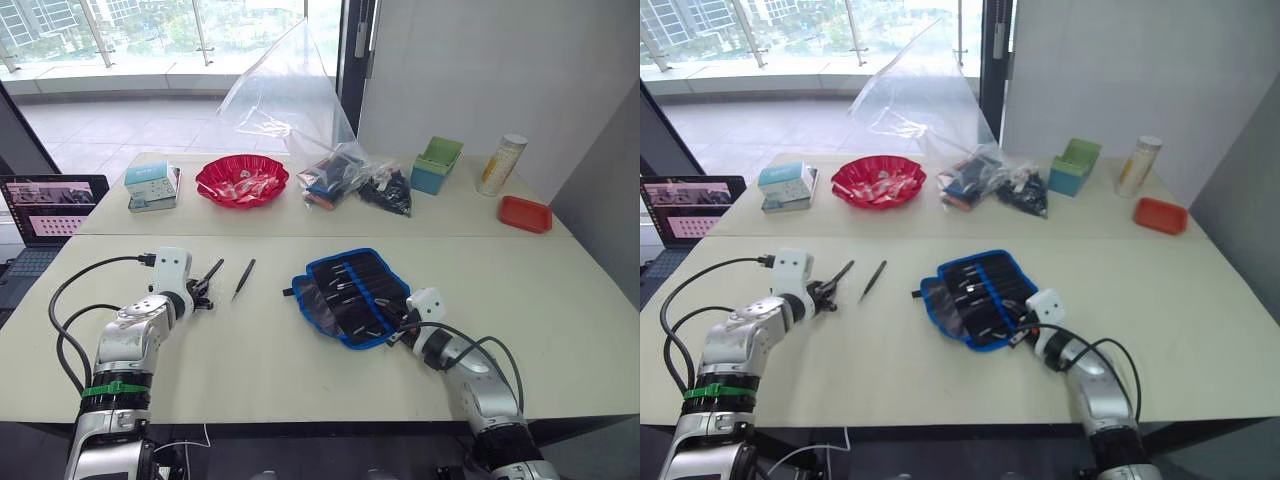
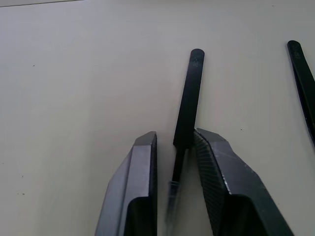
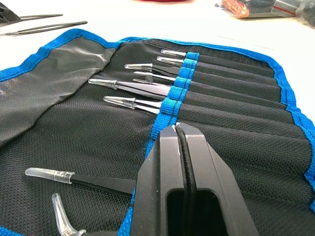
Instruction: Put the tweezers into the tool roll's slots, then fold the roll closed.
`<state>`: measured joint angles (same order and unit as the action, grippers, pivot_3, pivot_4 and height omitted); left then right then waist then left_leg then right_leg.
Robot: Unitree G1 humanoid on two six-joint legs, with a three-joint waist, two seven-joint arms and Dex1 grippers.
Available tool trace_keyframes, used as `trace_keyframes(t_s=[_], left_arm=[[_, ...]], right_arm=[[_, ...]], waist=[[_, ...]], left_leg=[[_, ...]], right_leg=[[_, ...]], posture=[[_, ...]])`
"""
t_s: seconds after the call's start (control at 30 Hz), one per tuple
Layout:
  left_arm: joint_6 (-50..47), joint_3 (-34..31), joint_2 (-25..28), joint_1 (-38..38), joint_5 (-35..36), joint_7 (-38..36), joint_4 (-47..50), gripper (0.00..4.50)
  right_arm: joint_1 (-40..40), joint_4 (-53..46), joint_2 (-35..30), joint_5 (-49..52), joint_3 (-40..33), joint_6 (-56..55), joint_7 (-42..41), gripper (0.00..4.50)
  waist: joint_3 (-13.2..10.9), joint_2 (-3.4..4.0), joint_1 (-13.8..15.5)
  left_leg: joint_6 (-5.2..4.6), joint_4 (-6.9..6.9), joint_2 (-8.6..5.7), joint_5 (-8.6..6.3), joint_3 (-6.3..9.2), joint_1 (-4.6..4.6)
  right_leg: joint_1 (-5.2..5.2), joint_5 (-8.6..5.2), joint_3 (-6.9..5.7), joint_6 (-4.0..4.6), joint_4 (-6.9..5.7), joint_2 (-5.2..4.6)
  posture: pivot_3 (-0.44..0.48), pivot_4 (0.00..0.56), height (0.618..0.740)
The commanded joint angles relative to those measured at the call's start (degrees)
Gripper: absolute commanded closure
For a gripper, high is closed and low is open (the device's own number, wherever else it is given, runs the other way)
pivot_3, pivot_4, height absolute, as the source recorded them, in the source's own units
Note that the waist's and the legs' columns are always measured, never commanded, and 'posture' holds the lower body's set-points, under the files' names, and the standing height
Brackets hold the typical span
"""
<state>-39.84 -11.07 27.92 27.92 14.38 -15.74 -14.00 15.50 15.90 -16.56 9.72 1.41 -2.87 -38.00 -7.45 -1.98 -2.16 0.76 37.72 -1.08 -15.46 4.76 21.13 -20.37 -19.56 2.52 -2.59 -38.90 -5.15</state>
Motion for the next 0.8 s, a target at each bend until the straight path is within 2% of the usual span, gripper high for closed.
trace_keyframes(t_s=[0.03,0.3,0.4,0.5,0.63,0.7,0.8], left_arm=[[1.1,-0.8,-0.8,-0.2,0.6,-1.0,-0.4,4.46],[6.2,-5.3,1.9,-1.9,1.9,-3.9,2.8,4.46],[8.9,-5.7,2.2,-2.2,3.9,-7.6,5.5,4.46],[12.9,-1.7,3.0,-3.4,5.6,-16.9,11.8,4.46],[11.3,1.8,3.6,-2.7,6.3,-21.4,14.2,4.46],[13.3,8.4,4.3,-1.1,6.0,-29.0,17.0,4.46],[10.4,16.5,4.8,1.7,5.6,-35.1,19.1,4.46]], right_arm=[[-0.5,1.9,0.4,-1.1,1.6,2.3,0.2,4.50],[0.1,2.7,0.4,-1.1,1.8,2.2,-0.4,4.50],[0.2,2.8,0.5,-1.1,1.9,2.2,-0.4,4.50],[0.1,2.8,0.8,-1.2,2.2,2.2,-0.5,4.50],[-0.1,2.3,0.8,-1.1,2.2,2.7,-0.5,4.50],[-0.4,1.4,0.8,-0.9,2.0,2.9,-0.2,4.50],[-1.0,0.7,0.9,-0.8,1.8,3.0,0.2,4.50]], waist=[[0.0,0.00,0.0],[0.0,0.01,-0.5],[0.0,0.00,-0.4],[0.0,-0.01,-0.3],[-0.1,0.04,-0.5],[-0.1,0.07,-0.4],[-0.1,0.07,-0.3]], left_leg=[[0.00,0.00,0.00,0.00,0.00,0.00],[0.00,-0.01,0.04,0.00,-0.02,0.01],[0.00,-0.01,0.06,0.00,-0.01,0.03],[0.01,-0.01,0.06,0.00,-0.02,0.05],[0.01,-0.03,0.06,0.00,-0.04,0.04],[0.01,-0.06,0.07,0.00,-0.05,0.04],[0.01,-0.05,0.03,0.00,-0.06,0.08]], right_leg=[[0.00,0.00,0.00,0.00,0.00,0.00],[-0.04,0.00,0.01,0.00,0.02,0.04],[-0.06,0.00,0.01,0.00,0.02,0.04],[-0.05,0.00,0.00,0.00,0.05,0.02],[-0.01,0.00,0.02,0.00,0.13,0.02],[-0.02,0.00,0.03,0.00,0.14,0.08],[-0.01,0.00,0.02,0.00,0.18,0.04]], posture=[[0.000,0.150,0.740],[0.000,0.150,0.740],[0.000,0.150,0.740],[0.000,0.150,0.740],[0.000,0.150,0.740],[0.000,0.150,0.740],[0.000,0.150,0.740]])
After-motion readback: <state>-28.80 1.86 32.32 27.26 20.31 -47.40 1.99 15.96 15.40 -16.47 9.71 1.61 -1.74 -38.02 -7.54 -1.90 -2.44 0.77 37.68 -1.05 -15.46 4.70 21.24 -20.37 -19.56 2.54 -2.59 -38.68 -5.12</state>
